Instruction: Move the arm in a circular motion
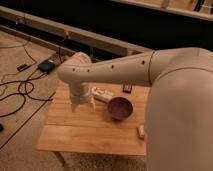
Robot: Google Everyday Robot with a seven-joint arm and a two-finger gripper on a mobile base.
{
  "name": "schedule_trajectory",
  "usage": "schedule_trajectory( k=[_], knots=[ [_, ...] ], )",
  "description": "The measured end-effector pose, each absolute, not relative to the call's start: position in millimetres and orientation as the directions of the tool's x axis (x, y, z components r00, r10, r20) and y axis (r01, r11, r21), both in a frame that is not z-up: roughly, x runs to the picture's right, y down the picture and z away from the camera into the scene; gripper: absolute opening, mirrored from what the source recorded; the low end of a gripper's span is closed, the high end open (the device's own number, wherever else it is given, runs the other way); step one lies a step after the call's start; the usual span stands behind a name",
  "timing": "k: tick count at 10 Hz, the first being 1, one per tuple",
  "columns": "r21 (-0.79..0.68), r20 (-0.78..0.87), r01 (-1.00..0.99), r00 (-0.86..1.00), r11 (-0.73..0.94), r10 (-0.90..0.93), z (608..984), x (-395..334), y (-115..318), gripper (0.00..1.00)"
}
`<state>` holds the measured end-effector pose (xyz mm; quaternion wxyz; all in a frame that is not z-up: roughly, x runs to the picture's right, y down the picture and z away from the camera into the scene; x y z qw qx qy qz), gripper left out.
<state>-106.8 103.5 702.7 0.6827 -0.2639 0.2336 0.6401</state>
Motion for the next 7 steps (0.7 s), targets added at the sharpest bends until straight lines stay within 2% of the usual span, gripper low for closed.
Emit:
schedule_trajectory(
  k=[4, 7],
  knots=[
    [-0.060, -0.661, -0.998, 0.066, 0.035, 0.748, 703, -104, 105, 0.65],
    [-0.021, -0.669, -1.000, 0.011, -0.004, 0.743, 709, -68, 97, 0.65]
  ],
)
